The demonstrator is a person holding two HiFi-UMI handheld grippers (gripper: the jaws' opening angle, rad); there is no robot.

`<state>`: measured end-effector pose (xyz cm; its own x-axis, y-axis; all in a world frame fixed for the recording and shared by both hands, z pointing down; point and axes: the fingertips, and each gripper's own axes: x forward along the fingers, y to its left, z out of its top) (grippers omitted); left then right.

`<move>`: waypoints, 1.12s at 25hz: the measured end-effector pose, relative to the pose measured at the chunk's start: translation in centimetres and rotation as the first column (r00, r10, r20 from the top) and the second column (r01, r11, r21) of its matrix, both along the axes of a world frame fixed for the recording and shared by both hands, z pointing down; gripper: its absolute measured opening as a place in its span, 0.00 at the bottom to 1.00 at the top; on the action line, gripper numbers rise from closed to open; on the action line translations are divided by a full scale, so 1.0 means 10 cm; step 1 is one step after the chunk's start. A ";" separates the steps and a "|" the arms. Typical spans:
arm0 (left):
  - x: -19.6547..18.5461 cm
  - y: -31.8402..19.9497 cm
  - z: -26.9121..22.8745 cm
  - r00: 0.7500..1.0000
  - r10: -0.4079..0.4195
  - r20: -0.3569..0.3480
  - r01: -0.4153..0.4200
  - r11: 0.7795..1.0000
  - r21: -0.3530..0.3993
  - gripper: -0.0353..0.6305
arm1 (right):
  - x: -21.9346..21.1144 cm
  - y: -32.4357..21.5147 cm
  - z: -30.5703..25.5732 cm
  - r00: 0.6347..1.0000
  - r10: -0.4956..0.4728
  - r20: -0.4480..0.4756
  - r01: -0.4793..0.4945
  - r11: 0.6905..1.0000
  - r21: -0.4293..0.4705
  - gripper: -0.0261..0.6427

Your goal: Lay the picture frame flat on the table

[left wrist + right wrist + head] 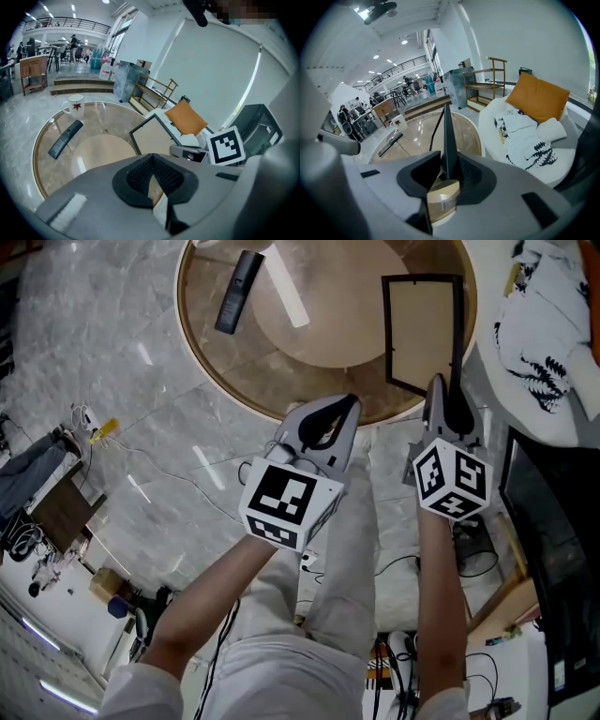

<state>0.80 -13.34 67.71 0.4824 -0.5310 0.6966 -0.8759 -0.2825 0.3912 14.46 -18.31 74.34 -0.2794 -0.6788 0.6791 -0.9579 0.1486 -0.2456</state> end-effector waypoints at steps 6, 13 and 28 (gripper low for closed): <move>0.05 0.00 0.05 1.000 0.004 -0.001 -0.004 1.000 -0.004 0.06 | 0.02 -0.03 0.20 0.999 -0.015 0.032 0.017 0.998 -0.055 0.19; 0.08 0.04 0.10 1.000 0.003 -0.006 -0.003 1.000 -0.020 0.06 | 0.04 0.01 0.47 0.998 -0.002 0.070 0.011 0.992 -0.126 0.25; 0.11 0.08 0.20 1.000 0.011 -0.003 -0.012 0.999 -0.030 0.06 | 0.06 -0.01 0.84 0.999 -0.017 0.045 0.025 0.982 -0.187 0.27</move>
